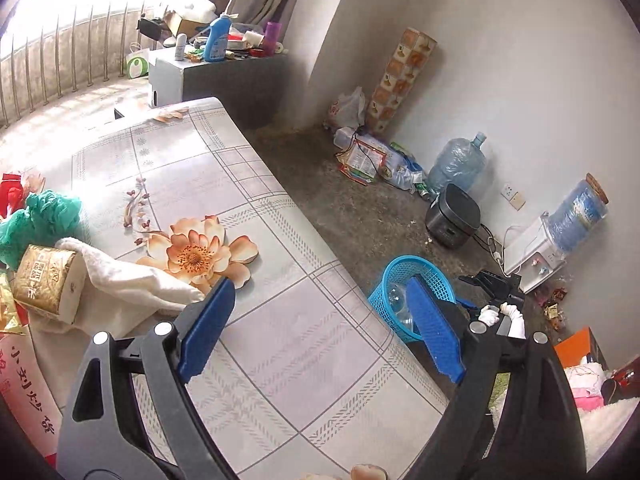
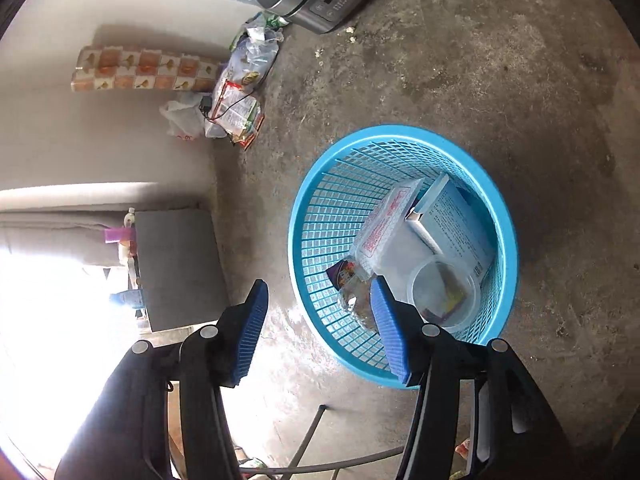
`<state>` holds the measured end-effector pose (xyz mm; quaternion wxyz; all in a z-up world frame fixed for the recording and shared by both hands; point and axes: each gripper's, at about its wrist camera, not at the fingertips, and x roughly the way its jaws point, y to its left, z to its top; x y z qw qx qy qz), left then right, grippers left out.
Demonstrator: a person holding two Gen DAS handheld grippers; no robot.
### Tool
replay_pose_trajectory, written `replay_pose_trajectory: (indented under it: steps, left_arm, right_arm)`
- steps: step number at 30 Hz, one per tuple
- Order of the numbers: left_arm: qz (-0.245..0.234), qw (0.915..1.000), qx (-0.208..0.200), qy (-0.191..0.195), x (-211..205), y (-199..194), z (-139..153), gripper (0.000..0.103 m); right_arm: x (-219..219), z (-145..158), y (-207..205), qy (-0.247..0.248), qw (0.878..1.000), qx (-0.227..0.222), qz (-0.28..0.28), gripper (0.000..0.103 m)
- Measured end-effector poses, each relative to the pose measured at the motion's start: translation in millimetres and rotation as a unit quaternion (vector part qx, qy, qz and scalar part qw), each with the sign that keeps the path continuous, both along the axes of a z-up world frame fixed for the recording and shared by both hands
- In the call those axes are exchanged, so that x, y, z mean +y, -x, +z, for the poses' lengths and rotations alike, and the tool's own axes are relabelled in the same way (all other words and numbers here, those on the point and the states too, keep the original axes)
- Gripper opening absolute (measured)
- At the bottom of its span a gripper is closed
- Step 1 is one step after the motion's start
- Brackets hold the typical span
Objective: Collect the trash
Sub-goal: 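Open both tools to drop the cup and plastic bag into the wastebasket, then move both tools back over the table toward the red wrapper and green bag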
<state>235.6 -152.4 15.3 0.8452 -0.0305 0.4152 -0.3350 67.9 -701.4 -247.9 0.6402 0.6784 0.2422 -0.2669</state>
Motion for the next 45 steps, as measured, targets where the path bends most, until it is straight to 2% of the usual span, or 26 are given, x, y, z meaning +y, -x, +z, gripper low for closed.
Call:
replay_pose_trajectory:
  steps: [3,6,10,14,17,20,22,24,26,29,30,32,36,39,41,43,45]
  left_arm:
    - [0.024,0.9994,-0.018,0.015,31.5,11.9,7.0,0.083]
    - [0.044,0.9979,-0.035,0.031,60.4,25.6,17.8,0.083]
    - [0.069,0.9933,-0.075,0.054,104.8,46.8,43.8,0.083]
    - [0.108,0.9849,-0.118,0.066,167.9,59.4,75.6,0.083]
    - [0.166,0.9717,-0.156,0.063,221.5,62.3,94.2,0.083]
    - [0.220,0.9582,-0.164,0.079,274.4,53.3,101.0,0.083]
    - [0.248,0.9517,-0.157,0.089,307.7,33.7,99.9,0.083]
    - [0.263,0.9501,-0.138,0.094,334.5,5.2,90.8,0.081]
    - [0.270,0.9521,-0.121,0.076,351.8,-28.1,76.6,0.067]
    - [0.254,0.9615,-0.089,0.055,366.6,-75.1,50.0,0.056]
    - [0.243,0.9654,-0.082,0.050,366.2,-90.2,41.7,0.051]
    - [0.216,0.9732,-0.059,0.053,364.1,-123.7,24.2,0.049]
    - [0.183,0.9802,-0.017,0.073,355.2,-179.6,-2.4,0.046]
    - [0.158,0.9851,0.010,0.068,340.3,-213.0,-19.6,0.045]
    - [0.149,0.9883,0.009,0.030,325.2,-224.7,-31.3,0.043]
    - [0.139,0.9894,0.016,-0.038,306.9,-233.4,-45.6,0.039]
    - [0.109,0.9905,0.018,-0.082,291.1,-231.1,-57.1,0.035]
  right_arm:
    - [19.7,40.2,-2.9,0.021,0.998,-0.053,0.039,0.052]
    - [45.0,86.1,-18.8,0.046,0.990,-0.102,0.089,0.052]
    - [93.9,156.5,-62.0,0.096,0.967,-0.146,0.187,0.052]
    - [167.7,217.6,-113.8,0.146,0.926,-0.171,0.302,0.052]
    - [233.1,249.3,-150.4,0.185,0.887,-0.173,0.385,0.052]
    - [294.7,268.0,-188.7,0.210,0.848,-0.171,0.456,0.052]
    - [333.7,276.2,-212.6,0.221,0.824,-0.169,0.493,0.052]
    - [370.3,280.6,-234.8,0.224,0.803,-0.170,0.526,0.052]
    - [406.0,283.8,-258.1,0.229,0.783,-0.169,0.554,0.052]
    - [454.5,284.0,-289.9,0.248,0.754,-0.160,0.587,0.052]
    - [467.3,282.1,-299.7,0.259,0.748,-0.152,0.592,0.052]
    - [492.3,276.8,-319.3,0.275,0.735,-0.136,0.605,0.052]
    - [529.2,262.6,-354.9,0.289,0.714,-0.112,0.628,0.051]
    - [546.2,249.7,-374.8,0.292,0.702,-0.091,0.643,0.050]
    - [556.5,241.3,-386.4,0.292,0.695,-0.076,0.652,0.050]
    - [562.5,232.5,-392.5,0.288,0.687,-0.068,0.664,0.050]
    - [566.0,223.7,-395.7,0.276,0.679,-0.065,0.677,0.047]
